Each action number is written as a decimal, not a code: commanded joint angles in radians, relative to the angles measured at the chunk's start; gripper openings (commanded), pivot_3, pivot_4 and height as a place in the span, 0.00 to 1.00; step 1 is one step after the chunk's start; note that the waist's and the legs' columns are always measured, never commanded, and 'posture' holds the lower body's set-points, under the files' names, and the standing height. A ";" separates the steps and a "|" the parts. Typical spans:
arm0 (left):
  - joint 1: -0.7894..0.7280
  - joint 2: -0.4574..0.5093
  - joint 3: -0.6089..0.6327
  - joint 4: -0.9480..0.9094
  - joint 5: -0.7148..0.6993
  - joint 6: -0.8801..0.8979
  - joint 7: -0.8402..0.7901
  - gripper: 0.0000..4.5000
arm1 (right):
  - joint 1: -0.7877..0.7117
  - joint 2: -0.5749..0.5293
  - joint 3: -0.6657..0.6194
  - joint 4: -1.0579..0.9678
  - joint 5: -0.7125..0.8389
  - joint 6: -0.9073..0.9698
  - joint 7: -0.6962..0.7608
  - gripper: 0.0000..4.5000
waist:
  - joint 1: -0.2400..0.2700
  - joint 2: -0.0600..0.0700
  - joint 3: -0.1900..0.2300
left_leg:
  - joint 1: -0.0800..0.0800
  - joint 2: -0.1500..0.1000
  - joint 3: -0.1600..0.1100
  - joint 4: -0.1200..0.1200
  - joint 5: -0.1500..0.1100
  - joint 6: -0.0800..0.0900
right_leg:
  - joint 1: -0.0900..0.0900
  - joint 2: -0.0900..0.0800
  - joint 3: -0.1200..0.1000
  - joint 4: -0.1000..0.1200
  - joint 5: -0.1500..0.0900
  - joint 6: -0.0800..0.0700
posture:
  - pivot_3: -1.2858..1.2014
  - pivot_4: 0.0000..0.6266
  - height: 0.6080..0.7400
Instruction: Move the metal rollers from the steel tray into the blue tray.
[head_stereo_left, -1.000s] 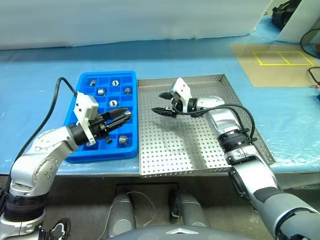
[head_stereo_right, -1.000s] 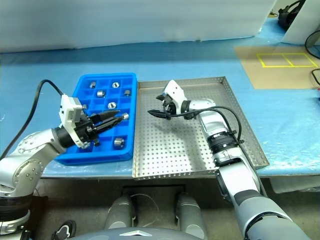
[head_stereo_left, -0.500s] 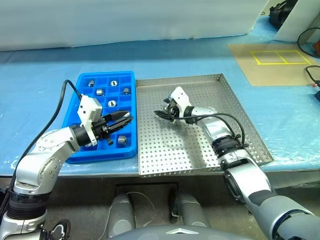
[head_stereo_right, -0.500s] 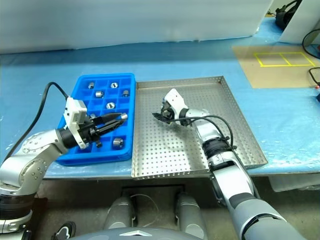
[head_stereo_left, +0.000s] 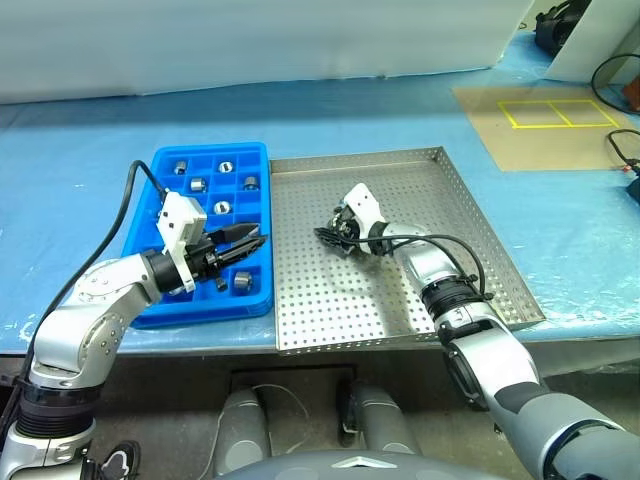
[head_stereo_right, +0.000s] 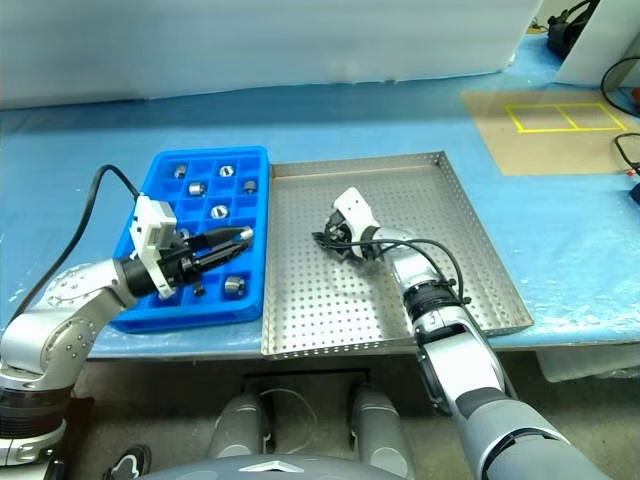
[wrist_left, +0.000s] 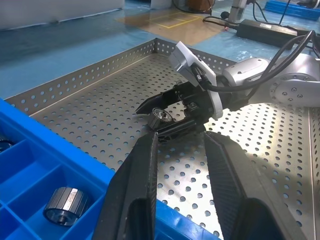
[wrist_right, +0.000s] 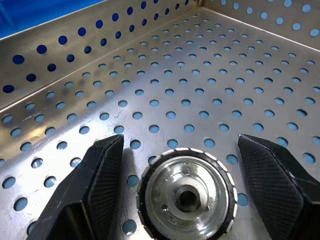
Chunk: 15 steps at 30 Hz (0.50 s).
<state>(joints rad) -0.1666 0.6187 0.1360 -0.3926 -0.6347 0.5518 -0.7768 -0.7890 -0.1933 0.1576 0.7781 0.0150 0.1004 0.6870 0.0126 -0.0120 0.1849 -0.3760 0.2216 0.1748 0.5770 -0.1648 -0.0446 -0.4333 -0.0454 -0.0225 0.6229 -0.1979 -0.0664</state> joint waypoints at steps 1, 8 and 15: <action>-0.008 -0.002 0.004 -0.013 0.001 -0.018 -0.003 0.35 | 0.011 -0.001 -0.013 -0.042 0.014 -0.021 0.024 0.70 | 0.000 0.000 0.000 | 0.000 0.000 0.000 0.000 0.000 0.000 | 0.000 0.000 0.000 0.000 0.000 0.000 | 0.43 0.24 1.00; 0.012 0.028 0.024 -0.039 -0.043 0.033 -0.023 0.35 | 0.027 0.011 -0.003 -0.155 0.035 0.033 0.071 0.38 | -0.001 0.000 0.000 | 0.000 0.000 0.000 0.000 0.000 0.000 | 0.000 0.000 0.000 0.000 0.000 0.000 | 0.44 0.24 1.00; 0.082 0.143 0.172 -0.107 -0.146 0.096 -0.062 0.35 | -0.064 0.057 0.025 -0.285 0.090 0.123 0.205 0.38 | -0.007 0.000 0.000 | 0.000 0.001 0.000 -0.001 0.000 0.000 | -0.001 0.001 0.000 0.000 0.000 0.000 | 0.45 0.24 1.00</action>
<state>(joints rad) -0.0886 0.7402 0.2404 -0.4693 -0.7523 0.6436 -0.8285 -0.8092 -0.1492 0.1761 0.5537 0.0694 0.2205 0.8602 0.0057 -0.0117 0.1851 -0.3764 0.2226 0.1748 0.5765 -0.1647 -0.0448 -0.4350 -0.0439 -0.0223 0.6230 -0.1979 -0.0664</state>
